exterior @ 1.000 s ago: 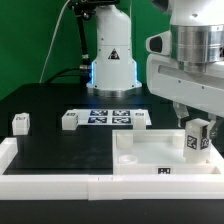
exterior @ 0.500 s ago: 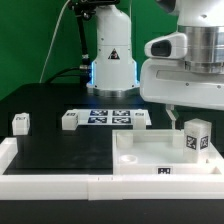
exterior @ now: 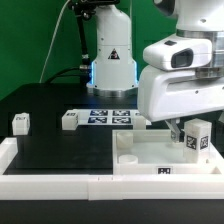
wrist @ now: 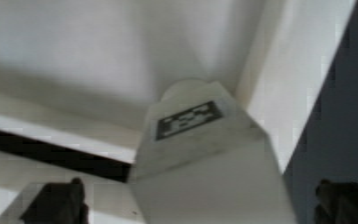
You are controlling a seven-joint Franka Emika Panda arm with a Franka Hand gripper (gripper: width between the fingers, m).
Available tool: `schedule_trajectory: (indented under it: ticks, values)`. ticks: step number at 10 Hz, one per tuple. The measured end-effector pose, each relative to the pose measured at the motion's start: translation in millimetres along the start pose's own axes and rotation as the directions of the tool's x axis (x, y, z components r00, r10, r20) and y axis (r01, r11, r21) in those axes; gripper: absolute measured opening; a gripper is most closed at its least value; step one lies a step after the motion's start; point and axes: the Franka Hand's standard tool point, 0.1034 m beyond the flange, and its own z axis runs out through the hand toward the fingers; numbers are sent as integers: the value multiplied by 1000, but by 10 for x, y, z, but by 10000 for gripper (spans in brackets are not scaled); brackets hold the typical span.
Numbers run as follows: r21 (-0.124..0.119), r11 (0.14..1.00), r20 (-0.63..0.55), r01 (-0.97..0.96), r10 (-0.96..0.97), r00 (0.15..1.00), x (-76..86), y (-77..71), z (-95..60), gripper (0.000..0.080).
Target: Assemble one leg
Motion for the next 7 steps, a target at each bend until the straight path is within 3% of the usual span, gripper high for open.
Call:
schedule_trajectory:
  ticks: [2,4,5,6,7]
  values:
    - [-9,998,2,65,-65,998,-8,21,-7,649]
    - [-8,999,2,53,-53,999,-9,22,-6,391]
    - [-7,1000,1,30,-30,1000,-8,21,-6,391]
    - [-7,1000,1,-3,3,1000,-8,22,-6,291]
    - [-7,1000,1,-1,1,1000,-9,24,-6,291]
